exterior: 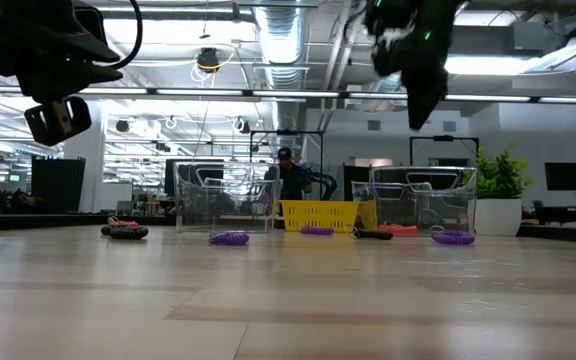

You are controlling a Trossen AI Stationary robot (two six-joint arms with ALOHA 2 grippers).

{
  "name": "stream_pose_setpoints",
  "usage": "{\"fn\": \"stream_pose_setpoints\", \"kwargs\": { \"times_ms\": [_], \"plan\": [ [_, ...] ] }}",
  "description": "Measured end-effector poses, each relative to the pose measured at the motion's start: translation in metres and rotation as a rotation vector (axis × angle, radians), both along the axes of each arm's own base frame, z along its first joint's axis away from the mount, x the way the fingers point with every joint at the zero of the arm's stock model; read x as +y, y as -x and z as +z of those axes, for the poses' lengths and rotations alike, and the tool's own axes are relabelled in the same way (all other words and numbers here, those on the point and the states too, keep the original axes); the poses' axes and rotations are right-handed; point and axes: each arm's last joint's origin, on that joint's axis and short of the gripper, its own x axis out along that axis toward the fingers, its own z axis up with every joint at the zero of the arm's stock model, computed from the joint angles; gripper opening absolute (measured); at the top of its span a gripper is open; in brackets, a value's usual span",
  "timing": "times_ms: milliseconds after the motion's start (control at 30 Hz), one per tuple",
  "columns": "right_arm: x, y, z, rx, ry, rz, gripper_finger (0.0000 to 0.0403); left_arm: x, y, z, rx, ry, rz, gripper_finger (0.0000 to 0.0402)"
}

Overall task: Sort spring keychains
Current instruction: Put the orange spring keychain into the right transparent bin

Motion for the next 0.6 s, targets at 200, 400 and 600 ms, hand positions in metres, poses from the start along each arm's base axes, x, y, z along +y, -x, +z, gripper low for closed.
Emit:
{"fn": "stream_pose_setpoints", "kwargs": {
  "times_ms": [200,400,600],
  "plan": [
    [0.034,0.026,0.041,-0.207,0.016,-0.053,0.0073,0.002,0.000,0.003,-0.018,-0.010,0.000,0.0058],
    [0.072,0.040,0.063,-0.354,0.000,-0.015,0.0072,0.011,-0.002,0.029,-0.124,-0.127,0.012,0.0053],
    [0.106,0.045,0.068,-0.390,0.055,0.046,0.0072,0.031,-0.006,0.072,-0.082,-0.433,0.073,0.0030]
  ]
}}
